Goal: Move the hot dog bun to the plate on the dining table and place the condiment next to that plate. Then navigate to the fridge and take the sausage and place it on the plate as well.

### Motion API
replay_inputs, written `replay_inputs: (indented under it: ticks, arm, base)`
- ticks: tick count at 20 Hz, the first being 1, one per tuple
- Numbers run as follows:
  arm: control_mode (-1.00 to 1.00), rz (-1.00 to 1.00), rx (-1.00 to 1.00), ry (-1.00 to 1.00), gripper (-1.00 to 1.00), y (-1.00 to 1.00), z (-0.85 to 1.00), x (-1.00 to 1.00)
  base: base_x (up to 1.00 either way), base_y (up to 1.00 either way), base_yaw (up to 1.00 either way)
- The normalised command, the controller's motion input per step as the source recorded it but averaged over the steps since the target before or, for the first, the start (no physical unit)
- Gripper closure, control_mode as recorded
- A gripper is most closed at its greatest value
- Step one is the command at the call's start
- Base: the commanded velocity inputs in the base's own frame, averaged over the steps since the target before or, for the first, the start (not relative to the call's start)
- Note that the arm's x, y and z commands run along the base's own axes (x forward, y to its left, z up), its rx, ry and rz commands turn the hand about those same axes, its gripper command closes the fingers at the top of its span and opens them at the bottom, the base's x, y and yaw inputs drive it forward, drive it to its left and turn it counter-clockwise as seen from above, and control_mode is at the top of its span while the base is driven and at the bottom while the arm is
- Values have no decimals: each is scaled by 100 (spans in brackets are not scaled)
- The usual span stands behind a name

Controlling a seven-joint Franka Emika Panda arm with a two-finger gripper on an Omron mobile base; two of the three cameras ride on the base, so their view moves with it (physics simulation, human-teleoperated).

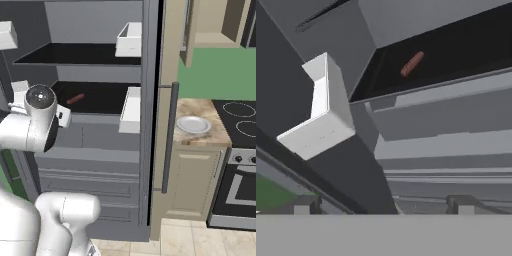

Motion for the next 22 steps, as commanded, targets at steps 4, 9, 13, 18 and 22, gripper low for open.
replay_inputs:
  ticks: [4, 9, 13, 18, 22]
  arm:
    - [-100, 0, 0, 20, -100, 14, -11, 100]
    - [-100, 0, 0, 15, -100, 33, -1, 100]
    - [-100, 0, 0, 13, -100, 43, -10, 97]
    - [-100, 0, 0, 10, -100, 53, -35, 52]
    - [-100, 0, 0, 3, -100, 47, -41, 12]
  base:
    - [0, 0, 0]
    - [0, 0, 0]
    - [0, 0, 0]
    - [0, 0, 0]
    - [0, 0, 0]
